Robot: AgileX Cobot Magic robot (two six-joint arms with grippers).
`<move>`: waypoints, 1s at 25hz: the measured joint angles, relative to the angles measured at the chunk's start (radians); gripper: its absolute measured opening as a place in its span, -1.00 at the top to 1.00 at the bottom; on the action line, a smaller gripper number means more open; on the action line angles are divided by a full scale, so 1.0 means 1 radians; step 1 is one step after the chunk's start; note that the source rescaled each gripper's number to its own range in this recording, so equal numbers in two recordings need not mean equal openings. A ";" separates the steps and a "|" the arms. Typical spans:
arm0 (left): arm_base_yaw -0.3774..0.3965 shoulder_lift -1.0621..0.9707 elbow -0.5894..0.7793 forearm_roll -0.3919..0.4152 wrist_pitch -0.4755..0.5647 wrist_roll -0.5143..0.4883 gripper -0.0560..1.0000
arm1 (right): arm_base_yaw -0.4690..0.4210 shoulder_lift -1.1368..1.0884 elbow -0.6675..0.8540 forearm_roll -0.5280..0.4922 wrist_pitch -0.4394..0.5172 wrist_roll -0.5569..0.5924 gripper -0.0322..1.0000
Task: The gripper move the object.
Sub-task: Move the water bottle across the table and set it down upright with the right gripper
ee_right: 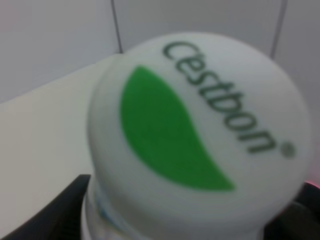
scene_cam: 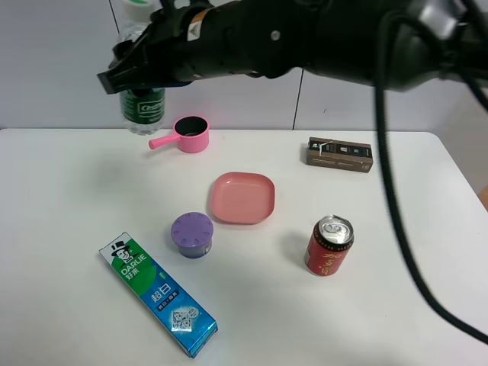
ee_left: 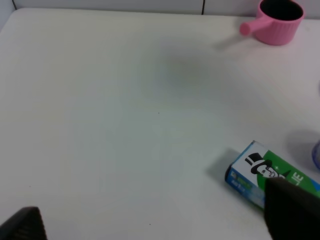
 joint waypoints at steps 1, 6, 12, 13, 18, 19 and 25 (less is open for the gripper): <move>0.000 0.000 0.000 0.000 0.000 0.000 -1.00 | 0.011 0.030 -0.027 -0.002 0.002 0.001 0.94; 0.000 0.000 0.000 0.000 0.000 0.000 -1.00 | 0.043 0.155 -0.128 -0.029 0.022 -0.001 0.94; 0.000 0.000 0.000 0.000 0.000 0.000 -1.00 | 0.043 0.244 -0.152 -0.051 0.109 -0.002 0.94; 0.000 0.000 0.000 0.000 0.000 0.000 -1.00 | 0.043 0.256 -0.154 -0.055 0.105 -0.002 0.94; 0.000 0.000 0.000 0.000 0.000 0.000 -1.00 | 0.043 0.317 -0.158 -0.071 0.034 -0.002 0.94; 0.000 0.000 0.000 0.000 0.000 0.000 -1.00 | 0.043 0.332 -0.158 -0.076 0.015 -0.002 0.94; 0.000 0.000 0.000 0.000 0.000 0.000 -1.00 | 0.031 0.389 -0.167 -0.088 -0.005 -0.002 0.94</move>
